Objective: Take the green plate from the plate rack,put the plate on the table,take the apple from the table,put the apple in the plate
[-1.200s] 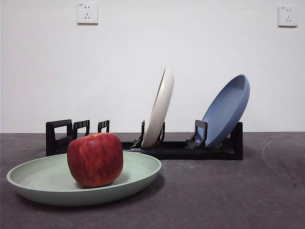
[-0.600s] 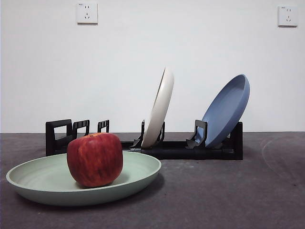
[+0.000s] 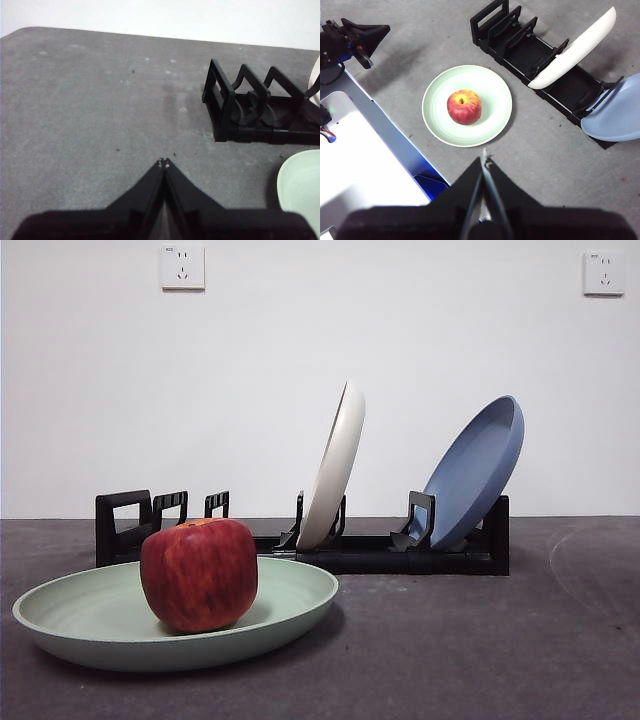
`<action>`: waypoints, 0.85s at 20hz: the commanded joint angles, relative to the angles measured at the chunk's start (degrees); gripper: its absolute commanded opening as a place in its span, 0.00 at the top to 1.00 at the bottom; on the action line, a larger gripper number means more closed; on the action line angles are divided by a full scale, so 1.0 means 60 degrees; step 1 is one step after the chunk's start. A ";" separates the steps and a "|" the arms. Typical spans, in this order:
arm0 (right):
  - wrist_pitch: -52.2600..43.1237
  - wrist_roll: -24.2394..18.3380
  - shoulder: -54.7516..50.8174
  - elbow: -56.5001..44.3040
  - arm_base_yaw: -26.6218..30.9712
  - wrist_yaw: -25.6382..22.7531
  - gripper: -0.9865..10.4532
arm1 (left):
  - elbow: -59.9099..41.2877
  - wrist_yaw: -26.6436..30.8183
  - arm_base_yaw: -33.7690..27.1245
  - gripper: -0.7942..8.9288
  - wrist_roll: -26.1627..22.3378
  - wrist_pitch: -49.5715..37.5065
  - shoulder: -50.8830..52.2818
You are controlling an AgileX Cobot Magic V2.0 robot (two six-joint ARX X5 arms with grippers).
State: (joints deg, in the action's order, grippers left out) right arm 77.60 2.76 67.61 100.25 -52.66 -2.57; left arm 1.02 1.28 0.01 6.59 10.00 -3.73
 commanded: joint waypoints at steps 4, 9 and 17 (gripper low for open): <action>0.0226 -0.0036 -0.0007 -0.0055 -0.0022 -0.0117 0.91 | -0.0076 -0.0029 -0.0033 0.92 -0.0109 -0.0098 -0.0193; -0.0994 -0.1443 -0.0087 -0.0058 0.0703 -0.1417 0.91 | -0.0076 -0.0029 -0.0033 0.92 -0.0109 -0.0098 -0.0332; -0.5209 -0.1920 -0.0492 -0.1537 0.5479 0.0459 0.91 | -0.0076 -0.0029 -0.0033 0.92 -0.0113 -0.0095 -0.0572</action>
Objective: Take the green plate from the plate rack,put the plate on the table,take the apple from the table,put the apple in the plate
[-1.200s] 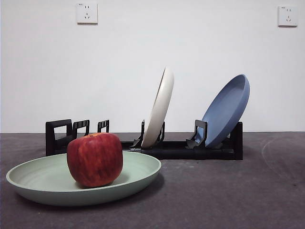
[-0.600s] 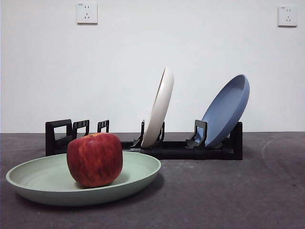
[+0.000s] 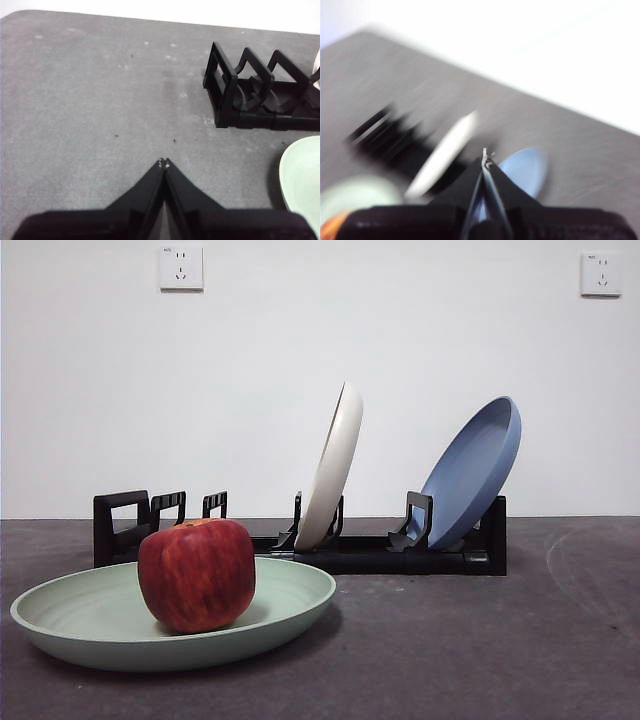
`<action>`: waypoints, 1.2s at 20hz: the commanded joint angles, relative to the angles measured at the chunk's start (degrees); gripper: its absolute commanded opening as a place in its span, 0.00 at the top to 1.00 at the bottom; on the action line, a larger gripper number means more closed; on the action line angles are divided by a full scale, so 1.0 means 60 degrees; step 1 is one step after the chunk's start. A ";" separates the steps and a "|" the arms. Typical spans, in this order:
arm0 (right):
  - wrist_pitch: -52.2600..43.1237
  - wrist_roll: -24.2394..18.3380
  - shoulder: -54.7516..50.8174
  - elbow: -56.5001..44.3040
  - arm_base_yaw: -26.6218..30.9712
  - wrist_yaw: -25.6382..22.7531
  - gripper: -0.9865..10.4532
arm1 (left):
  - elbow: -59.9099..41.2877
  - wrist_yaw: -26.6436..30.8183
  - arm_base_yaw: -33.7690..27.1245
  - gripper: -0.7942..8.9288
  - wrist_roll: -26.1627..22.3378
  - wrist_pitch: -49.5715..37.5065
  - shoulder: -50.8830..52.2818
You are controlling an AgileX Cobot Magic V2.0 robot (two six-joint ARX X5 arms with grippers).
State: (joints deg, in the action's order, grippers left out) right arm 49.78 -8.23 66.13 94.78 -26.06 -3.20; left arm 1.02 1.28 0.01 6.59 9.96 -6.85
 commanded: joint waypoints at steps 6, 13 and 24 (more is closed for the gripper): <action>-0.4492 0.0164 -0.2535 -0.5708 0.4014 0.1249 0.91 | -0.0076 -0.0029 -0.0033 0.92 -0.0109 -0.0087 -0.0346; -0.9825 0.0627 -0.6441 -1.2462 0.5592 0.1260 0.91 | -0.0076 -0.0029 -0.0033 0.92 -0.0109 -0.0087 -0.0579; -0.8980 0.1144 -1.0335 -1.5562 0.5876 0.0182 0.91 | -0.0076 -0.0029 -0.0033 0.92 -0.0109 -0.0087 -0.0612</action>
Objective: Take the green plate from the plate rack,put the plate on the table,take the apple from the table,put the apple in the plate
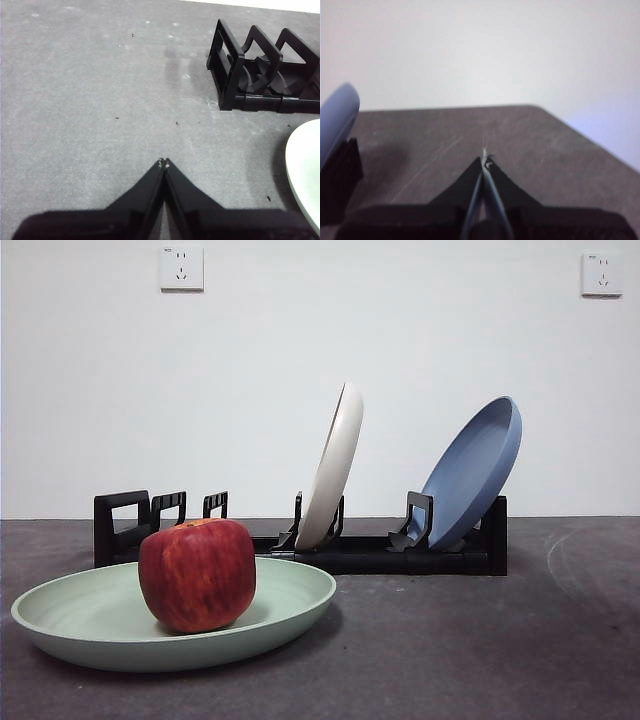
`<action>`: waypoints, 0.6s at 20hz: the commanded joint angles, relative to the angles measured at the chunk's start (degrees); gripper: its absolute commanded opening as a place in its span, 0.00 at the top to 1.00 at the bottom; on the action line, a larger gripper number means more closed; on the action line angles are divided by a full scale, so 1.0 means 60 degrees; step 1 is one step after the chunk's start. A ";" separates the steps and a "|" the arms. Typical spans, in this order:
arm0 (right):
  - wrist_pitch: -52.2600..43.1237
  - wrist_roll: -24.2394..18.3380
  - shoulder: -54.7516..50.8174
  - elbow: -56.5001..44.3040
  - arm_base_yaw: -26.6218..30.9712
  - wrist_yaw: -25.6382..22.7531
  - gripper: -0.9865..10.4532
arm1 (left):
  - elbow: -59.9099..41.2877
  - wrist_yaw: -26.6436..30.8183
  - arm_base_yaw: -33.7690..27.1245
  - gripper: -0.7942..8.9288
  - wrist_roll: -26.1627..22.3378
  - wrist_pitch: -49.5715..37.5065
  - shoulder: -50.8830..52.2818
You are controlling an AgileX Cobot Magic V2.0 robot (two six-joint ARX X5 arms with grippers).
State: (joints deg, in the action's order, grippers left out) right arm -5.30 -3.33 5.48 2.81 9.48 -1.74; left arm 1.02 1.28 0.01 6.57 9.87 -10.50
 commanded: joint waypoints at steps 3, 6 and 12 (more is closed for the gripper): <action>0.1548 0.0557 -0.0856 -0.0332 -0.0087 -0.0058 0.91 | -0.0076 -0.0029 -0.0033 0.92 -0.0106 -0.0073 -0.0004; 0.2754 0.0554 -0.0841 -0.0332 -0.0087 -0.0022 0.91 | -0.0076 -0.0029 -0.0033 0.92 -0.0106 -0.0073 -0.0025; 0.2703 0.0557 -0.0838 -0.0328 -0.0576 0.0153 0.91 | -0.0076 -0.0029 -0.0033 0.92 -0.0106 -0.0073 -0.0066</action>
